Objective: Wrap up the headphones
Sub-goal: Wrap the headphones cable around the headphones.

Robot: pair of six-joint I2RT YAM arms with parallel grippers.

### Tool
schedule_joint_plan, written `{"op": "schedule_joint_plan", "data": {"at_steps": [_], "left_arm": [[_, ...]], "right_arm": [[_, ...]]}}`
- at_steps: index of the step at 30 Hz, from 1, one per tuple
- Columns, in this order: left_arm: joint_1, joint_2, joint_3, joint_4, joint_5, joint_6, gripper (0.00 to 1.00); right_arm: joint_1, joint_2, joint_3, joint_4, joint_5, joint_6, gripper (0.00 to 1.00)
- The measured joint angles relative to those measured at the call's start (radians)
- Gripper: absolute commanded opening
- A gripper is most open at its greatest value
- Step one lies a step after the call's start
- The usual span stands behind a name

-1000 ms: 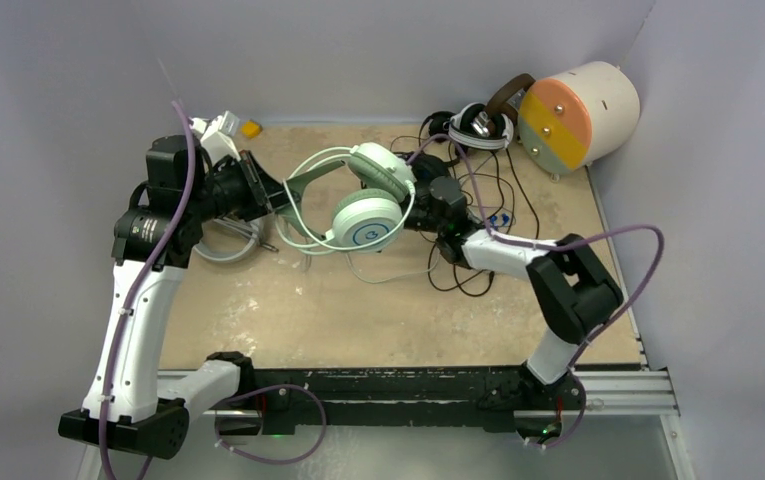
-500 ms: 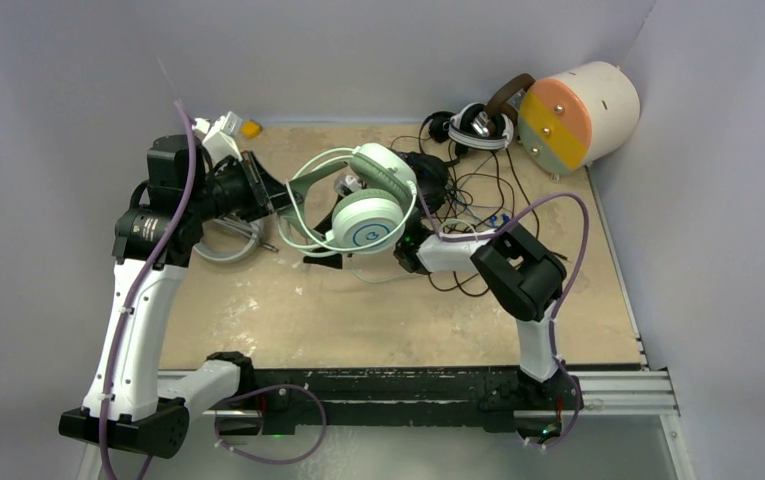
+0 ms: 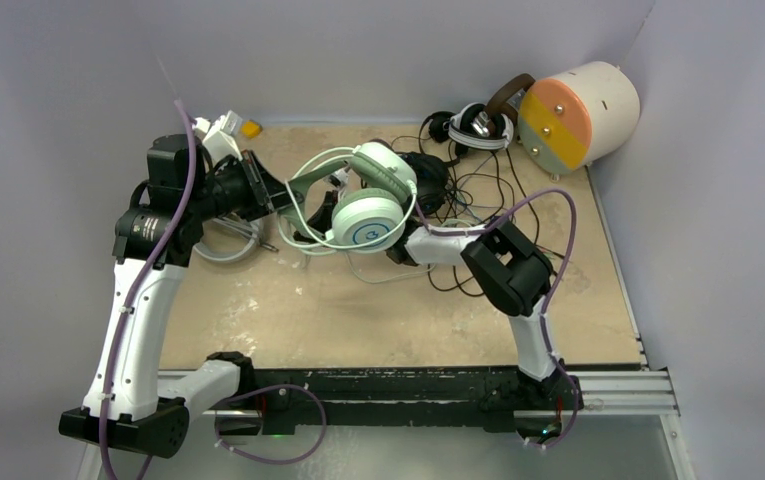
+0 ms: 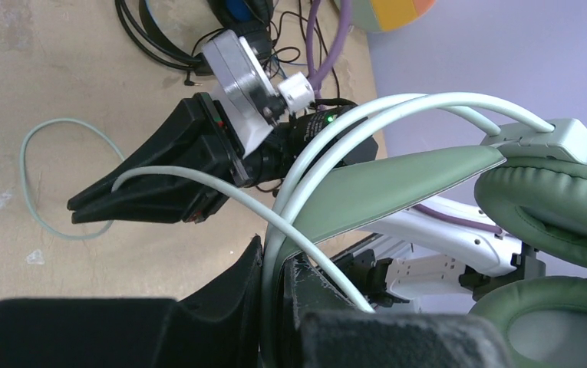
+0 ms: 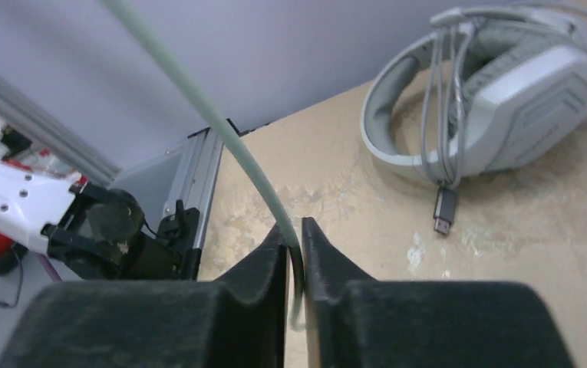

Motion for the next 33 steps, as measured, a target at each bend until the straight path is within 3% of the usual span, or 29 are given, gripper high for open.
{"op": "schedule_joint_plan", "data": {"at_steps": [6, 13, 20, 33], "left_arm": [[-0.005, -0.005, -0.013, 0.013, 0.001, 0.0, 0.0], [-0.084, -0.01, -0.061, 0.027, -0.006, 0.002, 0.0], [-0.24, 0.015, -0.098, 0.037, -0.093, 0.002, 0.0], [-0.244, -0.007, -0.119, 0.043, -0.382, 0.0, 0.0]], "right_arm": [[-0.023, -0.058, 0.003, -0.178, 0.13, -0.034, 0.0], [-0.163, -0.178, -0.004, -0.247, 0.209, -0.011, 0.0], [-0.263, -0.261, -0.005, -0.379, 0.315, -0.028, 0.0], [-0.417, -0.423, -0.201, -0.455, 0.366, -0.009, 0.0]]}}
